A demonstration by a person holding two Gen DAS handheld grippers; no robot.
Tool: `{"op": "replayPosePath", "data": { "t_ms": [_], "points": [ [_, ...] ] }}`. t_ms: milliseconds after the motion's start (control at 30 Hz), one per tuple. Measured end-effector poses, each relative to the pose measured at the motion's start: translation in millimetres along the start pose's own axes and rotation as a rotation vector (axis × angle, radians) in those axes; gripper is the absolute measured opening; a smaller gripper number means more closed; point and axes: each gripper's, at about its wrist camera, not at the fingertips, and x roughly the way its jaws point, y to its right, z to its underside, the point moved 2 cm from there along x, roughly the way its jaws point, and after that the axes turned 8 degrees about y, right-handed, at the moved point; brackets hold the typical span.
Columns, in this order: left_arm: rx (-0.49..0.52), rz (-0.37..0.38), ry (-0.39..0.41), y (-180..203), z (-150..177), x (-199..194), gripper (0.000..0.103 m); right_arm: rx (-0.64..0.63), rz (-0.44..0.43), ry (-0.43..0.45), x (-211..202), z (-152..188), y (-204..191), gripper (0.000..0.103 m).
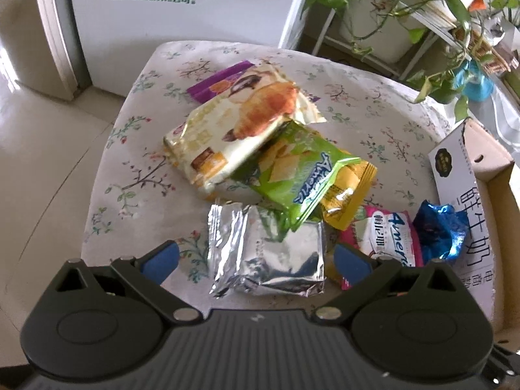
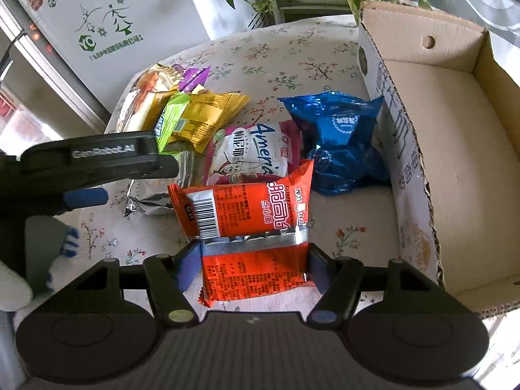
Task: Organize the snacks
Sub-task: 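Grasp the red-orange wafer pack with the right tool while the left tool grasps the silver foil pack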
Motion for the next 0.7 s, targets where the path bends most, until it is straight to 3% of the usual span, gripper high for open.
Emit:
{"op": "replayPosePath", "data": {
  "t_ms": [167,433,600,700],
  "points": [
    [0.045,-0.049,-0.006,8,5,16,0.103,0.011,-0.004,0.001,-5,0,2,0.074],
    [0.003,-0.023,-0.01,4,8,21,0.103,0.045,-0.008,-0.007,-6,-1,8,0.074],
    [0.162,-0.059,-0.019,16,19,23,0.102,0.054,-0.008,-0.012,-6,-2,9,0.073],
    [0.158,-0.078,0.015,12,27,19,0.1,0.054,-0.011,-0.008,-7,-3,9,0.067]
  ]
}}
